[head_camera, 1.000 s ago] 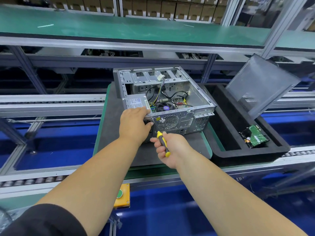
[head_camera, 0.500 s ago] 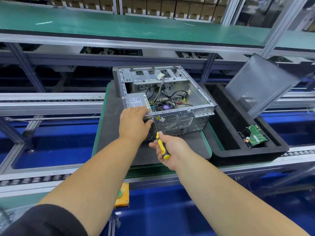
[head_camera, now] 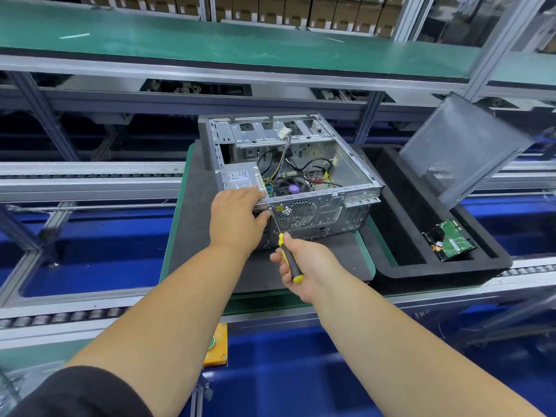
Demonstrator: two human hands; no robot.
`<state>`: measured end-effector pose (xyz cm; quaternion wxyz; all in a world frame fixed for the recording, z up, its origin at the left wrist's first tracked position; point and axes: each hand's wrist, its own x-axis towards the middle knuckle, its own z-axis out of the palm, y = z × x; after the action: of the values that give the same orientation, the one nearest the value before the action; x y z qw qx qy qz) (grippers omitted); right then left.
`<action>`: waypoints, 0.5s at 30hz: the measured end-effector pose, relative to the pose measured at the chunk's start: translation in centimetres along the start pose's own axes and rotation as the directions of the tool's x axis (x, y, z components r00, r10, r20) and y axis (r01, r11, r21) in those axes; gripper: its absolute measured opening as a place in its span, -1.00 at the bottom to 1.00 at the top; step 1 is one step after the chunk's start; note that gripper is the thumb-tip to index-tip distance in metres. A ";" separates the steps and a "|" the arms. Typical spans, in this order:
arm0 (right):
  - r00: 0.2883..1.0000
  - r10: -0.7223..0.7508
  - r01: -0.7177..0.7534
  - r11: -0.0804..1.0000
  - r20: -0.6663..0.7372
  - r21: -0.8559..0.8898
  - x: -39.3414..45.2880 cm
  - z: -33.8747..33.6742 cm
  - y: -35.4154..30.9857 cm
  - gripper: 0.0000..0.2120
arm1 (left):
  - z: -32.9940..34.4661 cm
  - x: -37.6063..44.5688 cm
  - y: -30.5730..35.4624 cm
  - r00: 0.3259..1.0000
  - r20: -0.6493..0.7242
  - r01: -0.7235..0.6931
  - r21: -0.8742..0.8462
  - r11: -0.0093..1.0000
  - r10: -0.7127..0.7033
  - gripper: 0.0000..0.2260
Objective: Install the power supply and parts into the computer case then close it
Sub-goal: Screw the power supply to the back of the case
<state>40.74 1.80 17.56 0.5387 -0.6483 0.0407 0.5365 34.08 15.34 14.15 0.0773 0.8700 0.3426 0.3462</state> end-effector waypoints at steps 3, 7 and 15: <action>0.998 0.062 -0.062 0.998 0.011 -0.006 0.1 0.2 -0.4 -0.56 | 0.0 0.0 -0.1 1.000 0.009 -0.002 -0.001 1.000 0.002 -0.69; 0.994 0.071 -0.083 0.984 0.079 0.156 0.5 0.1 -0.1 -0.56 | 0.1 0.1 -0.2 1.000 0.031 -0.002 -0.003 1.000 0.002 -0.69; 0.999 -0.031 0.030 0.999 -0.028 -0.026 0.0 0.0 0.2 -0.73 | 0.5 0.0 -0.4 1.000 0.016 -0.007 0.012 1.000 0.007 -0.67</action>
<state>40.56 1.72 17.45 0.5379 -0.6632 0.0313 0.5195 34.21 15.69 13.66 0.0736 0.8742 0.3410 0.3376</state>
